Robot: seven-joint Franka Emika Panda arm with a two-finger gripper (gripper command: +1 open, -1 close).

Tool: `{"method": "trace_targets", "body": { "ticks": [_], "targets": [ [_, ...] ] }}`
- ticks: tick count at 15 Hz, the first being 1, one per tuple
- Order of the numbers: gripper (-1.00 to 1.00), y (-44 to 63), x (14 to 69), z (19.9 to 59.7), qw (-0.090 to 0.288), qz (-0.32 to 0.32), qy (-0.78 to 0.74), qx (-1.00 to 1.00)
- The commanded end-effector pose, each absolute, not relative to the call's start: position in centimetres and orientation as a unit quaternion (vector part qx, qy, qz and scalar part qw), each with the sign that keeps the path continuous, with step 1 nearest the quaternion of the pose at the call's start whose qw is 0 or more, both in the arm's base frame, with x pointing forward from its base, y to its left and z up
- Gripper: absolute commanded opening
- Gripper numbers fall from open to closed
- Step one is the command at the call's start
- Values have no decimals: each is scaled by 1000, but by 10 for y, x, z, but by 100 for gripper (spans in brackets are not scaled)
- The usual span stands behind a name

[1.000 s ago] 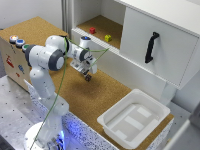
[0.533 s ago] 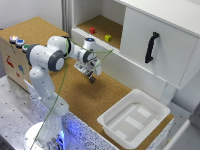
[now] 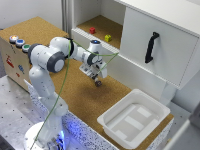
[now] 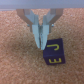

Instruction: Slide the purple block to the right

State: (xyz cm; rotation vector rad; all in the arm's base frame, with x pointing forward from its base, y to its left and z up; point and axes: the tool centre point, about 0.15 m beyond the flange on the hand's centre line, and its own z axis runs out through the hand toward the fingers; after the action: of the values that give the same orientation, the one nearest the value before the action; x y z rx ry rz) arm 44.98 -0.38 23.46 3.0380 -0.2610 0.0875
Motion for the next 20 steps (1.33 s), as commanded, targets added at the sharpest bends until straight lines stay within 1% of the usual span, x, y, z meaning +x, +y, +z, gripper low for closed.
{"method": "trace_targets", "body": {
  "ticks": [1, 2, 3, 5, 8, 9, 10, 13, 14, 15, 17, 18, 19, 20],
  "targets": [
    [-100, -15, 450, 242, 42, 54, -72, 995],
    [100, -13, 448, 253, 31, 60, -73, 995],
    [100, -13, 443, 267, 17, 65, -86, 994],
    [100, -9, 435, 297, 4, 84, -91, 992],
    [100, 9, 430, 335, -6, 101, -83, 991],
    [100, 22, 433, 350, -12, 109, -70, 992],
    [100, 38, 438, 361, -7, 112, -43, 993],
    [100, 89, 458, 401, -29, 122, 19, 992],
    [100, 106, 462, 414, -41, 130, 36, 990],
    [100, 121, 466, 423, -37, 129, 50, 990],
    [100, 148, 469, 441, -50, 138, 60, 987],
    [100, 158, 469, 445, -51, 136, 60, 988],
    [100, 169, 467, 447, -63, 130, 62, 988],
    [100, 179, 464, 448, -67, 129, 63, 987]
  ]
}}
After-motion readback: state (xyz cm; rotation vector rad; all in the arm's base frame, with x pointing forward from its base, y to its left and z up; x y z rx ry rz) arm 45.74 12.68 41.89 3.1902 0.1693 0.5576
